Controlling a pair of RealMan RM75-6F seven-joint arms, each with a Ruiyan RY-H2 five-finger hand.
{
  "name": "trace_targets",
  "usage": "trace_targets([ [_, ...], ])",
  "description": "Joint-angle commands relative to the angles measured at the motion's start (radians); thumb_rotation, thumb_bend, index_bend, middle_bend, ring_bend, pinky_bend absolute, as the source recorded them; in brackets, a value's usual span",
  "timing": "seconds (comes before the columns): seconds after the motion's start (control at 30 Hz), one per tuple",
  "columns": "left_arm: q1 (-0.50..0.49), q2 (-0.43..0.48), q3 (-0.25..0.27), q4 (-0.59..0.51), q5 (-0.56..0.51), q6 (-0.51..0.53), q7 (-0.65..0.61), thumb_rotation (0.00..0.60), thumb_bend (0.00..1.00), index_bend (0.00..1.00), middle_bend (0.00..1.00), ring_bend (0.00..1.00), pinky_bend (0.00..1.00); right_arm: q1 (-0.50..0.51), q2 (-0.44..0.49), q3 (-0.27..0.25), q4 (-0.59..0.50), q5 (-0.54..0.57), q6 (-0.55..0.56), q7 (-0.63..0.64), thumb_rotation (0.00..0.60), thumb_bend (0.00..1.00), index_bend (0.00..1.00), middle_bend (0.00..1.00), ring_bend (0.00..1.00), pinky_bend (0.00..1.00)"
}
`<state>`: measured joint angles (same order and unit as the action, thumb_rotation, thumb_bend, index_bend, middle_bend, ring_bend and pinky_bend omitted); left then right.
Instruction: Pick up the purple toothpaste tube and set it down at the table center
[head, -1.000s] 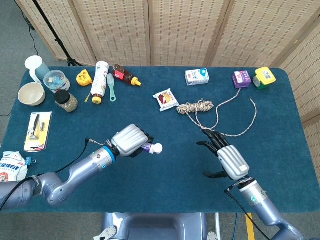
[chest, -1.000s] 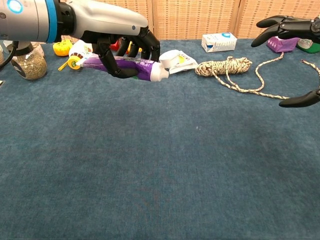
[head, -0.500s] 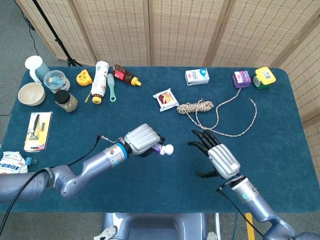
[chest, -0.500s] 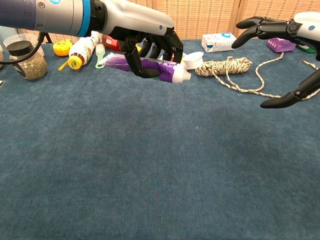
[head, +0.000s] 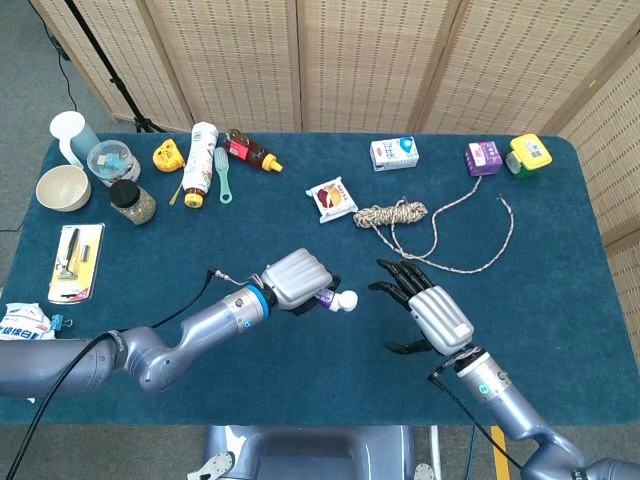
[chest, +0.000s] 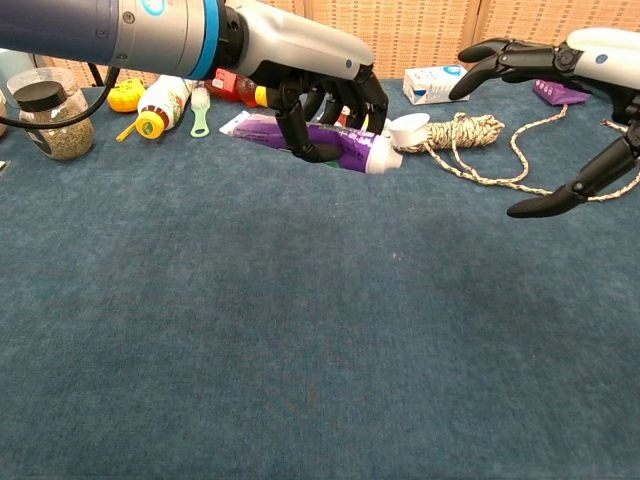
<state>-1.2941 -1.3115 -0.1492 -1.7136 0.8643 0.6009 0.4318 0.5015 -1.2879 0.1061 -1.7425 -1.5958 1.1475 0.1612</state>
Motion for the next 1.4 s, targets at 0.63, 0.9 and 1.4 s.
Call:
trace_targets([
  [0.63,-0.045,-0.015,0.032,0.007,-0.022,0.025,-0.008,0.600,1.00,0.55,0.50,0.53,0.61,0.024,-0.009,-0.016,-0.019,0.011,-0.017,-0.020,0.600,0.06,0.21,0.00,0.00,0.00],
  [0.9,-0.060,-0.022,0.042,0.014,-0.034,0.032,-0.009,0.600,1.00,0.55,0.50,0.53,0.61,0.033,-0.015,-0.020,-0.023,0.014,-0.022,-0.024,0.600,0.06,0.21,0.00,0.00,0.00],
  [1.4,-0.052,-0.017,0.051,0.010,-0.015,0.063,-0.026,0.600,1.00,0.55,0.50,0.53,0.61,0.029,-0.019,-0.036,-0.009,0.026,-0.020,-0.025,0.600,0.06,0.23,0.00,0.00,0.00],
])
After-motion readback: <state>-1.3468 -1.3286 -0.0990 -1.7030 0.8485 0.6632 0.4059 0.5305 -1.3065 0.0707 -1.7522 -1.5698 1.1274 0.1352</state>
